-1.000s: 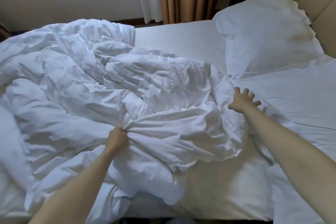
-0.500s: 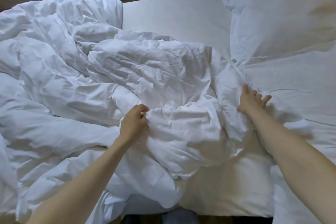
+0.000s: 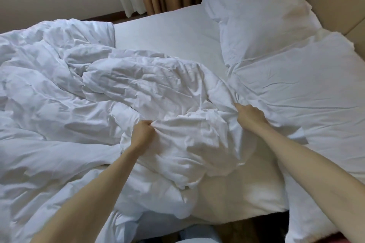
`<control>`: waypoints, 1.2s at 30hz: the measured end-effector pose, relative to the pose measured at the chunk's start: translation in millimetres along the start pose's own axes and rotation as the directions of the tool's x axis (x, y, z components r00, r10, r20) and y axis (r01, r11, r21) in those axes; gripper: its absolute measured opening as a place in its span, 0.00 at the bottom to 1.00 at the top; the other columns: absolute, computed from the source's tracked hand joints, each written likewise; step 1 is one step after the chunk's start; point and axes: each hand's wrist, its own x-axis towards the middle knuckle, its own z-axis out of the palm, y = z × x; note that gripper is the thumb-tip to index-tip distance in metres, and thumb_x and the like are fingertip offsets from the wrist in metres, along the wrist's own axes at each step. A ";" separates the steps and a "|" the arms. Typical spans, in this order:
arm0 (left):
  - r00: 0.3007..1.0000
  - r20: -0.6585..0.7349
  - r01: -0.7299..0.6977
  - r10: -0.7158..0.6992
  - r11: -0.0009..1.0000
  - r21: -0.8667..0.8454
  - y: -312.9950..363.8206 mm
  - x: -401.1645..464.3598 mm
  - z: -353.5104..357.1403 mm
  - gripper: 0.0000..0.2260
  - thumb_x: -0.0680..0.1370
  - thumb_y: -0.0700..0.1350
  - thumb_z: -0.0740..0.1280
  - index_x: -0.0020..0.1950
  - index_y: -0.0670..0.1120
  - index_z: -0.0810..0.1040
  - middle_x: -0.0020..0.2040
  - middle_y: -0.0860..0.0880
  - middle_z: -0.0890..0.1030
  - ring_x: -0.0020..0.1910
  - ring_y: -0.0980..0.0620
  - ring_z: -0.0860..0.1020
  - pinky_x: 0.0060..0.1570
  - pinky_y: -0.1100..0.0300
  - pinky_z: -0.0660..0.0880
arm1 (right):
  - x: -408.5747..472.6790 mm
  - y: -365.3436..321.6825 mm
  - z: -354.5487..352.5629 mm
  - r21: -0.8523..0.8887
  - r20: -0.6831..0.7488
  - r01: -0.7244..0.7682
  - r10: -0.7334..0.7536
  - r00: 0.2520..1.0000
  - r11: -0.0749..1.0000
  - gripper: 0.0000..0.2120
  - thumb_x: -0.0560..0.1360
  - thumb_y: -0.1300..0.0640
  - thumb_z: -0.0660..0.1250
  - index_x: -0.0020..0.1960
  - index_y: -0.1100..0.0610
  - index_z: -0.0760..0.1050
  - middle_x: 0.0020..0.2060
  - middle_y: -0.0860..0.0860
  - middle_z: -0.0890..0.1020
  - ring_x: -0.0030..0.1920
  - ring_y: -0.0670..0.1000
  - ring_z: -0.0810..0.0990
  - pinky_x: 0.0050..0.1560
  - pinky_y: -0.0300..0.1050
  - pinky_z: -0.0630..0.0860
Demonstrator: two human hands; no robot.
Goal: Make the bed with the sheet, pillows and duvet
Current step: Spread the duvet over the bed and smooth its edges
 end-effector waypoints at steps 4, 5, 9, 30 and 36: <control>0.994 -0.037 0.080 -0.107 0.895 -0.438 -1.7 -13.0 -31.9 0.13 0.63 0.37 0.55 0.36 0.42 0.79 0.37 0.47 0.78 0.38 0.48 0.75 0.35 0.59 0.71 | -30.9 -14.1 -40.0 0.142 -0.121 -0.050 0.068 0.990 0.989 0.20 0.74 0.64 0.54 0.65 0.58 0.70 0.60 0.63 0.75 0.58 0.65 0.74 0.56 0.53 0.71; 0.992 -0.047 0.078 -0.120 0.850 -0.521 -1.5 -18.5 -39.5 0.13 0.65 0.36 0.55 0.36 0.44 0.79 0.38 0.48 0.79 0.39 0.49 0.76 0.39 0.58 0.73 | -38.8 -15.5 -50.5 0.175 -0.163 -0.061 0.090 0.983 0.983 0.21 0.73 0.64 0.55 0.65 0.58 0.71 0.59 0.64 0.75 0.58 0.65 0.74 0.56 0.53 0.71; 0.990 -0.088 0.027 -0.107 0.771 -0.636 -10.4 -41.2 -64.4 0.18 0.73 0.30 0.53 0.42 0.46 0.80 0.40 0.48 0.80 0.41 0.49 0.77 0.44 0.57 0.75 | -77.0 -12.4 -74.6 0.242 -0.284 -0.083 0.152 0.947 0.967 0.19 0.72 0.65 0.56 0.61 0.57 0.74 0.55 0.64 0.77 0.54 0.65 0.75 0.53 0.53 0.72; 0.989 0.036 0.147 -0.142 0.944 -0.296 -91.8 -142.9 -53.8 0.11 0.81 0.41 0.54 0.43 0.43 0.74 0.43 0.41 0.75 0.40 0.45 0.72 0.37 0.57 0.67 | -209.2 22.1 6.0 -0.235 -0.319 -0.157 0.076 0.945 0.959 0.15 0.77 0.64 0.53 0.57 0.56 0.75 0.53 0.57 0.79 0.52 0.59 0.79 0.45 0.46 0.70; 0.990 0.081 0.134 -0.115 0.946 -0.295 -68.0 -177.0 -9.5 0.13 0.79 0.38 0.54 0.41 0.41 0.76 0.41 0.40 0.78 0.40 0.45 0.75 0.37 0.58 0.69 | -222.3 90.0 4.2 -0.262 -0.283 -0.138 0.060 0.957 0.955 0.14 0.77 0.63 0.54 0.57 0.55 0.75 0.54 0.56 0.79 0.53 0.60 0.79 0.48 0.47 0.73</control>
